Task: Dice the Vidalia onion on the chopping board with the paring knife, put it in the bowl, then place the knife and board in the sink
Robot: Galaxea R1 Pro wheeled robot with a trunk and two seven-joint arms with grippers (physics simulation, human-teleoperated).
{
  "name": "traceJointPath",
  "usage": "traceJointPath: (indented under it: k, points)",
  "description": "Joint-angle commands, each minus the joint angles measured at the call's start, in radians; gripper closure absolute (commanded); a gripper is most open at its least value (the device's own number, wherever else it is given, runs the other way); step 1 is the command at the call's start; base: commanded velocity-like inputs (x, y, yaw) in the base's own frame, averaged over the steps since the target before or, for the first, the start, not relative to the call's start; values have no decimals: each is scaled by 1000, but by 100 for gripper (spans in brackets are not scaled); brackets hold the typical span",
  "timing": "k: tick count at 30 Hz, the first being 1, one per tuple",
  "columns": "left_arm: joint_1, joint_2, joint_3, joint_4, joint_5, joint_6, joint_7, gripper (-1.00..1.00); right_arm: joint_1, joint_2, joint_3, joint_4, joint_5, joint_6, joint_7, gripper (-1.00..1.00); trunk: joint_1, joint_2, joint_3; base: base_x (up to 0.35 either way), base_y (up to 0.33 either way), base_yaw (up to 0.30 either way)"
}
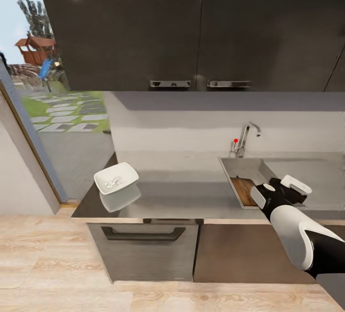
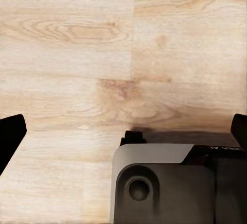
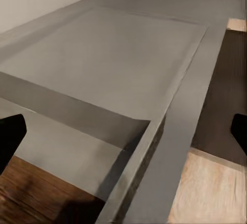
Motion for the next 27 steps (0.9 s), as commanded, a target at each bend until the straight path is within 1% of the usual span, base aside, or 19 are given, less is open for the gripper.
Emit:
traceJointPath:
  k: [1,19,23,24,26,27]
  points:
    - [-2,-1,-8,4,6,-6,1,-100,-1,0,6,0,-6,-5,-1,-100,0,-2,-2,-338,0,0]
    - [-2,-1,-8,4,6,-4,1,-100,-1,5,14,4,-1,-5,1,-100,0,-2,-2,-336,0,0]
    - [-2,-3,-8,4,6,-5,0,-100,-1,3,14,14,-1,-5,4,-100,0,-2,-2,-151,0,0]
    - [-2,-5,-9,3,6,-5,0,-100,-1,1,13,23,0,-5,16,-100,0,-2,-2,-24,0,0]
    - [-2,-6,-9,2,5,-6,0,-100,-1,-4,12,87,1,-7,81,-100,0,-2,-2,-10,0,0]
    - [-2,-6,-8,2,5,-6,0,-100,-1,-11,12,142,2,-10,138,-100,0,-2,-2,-4,0,0]
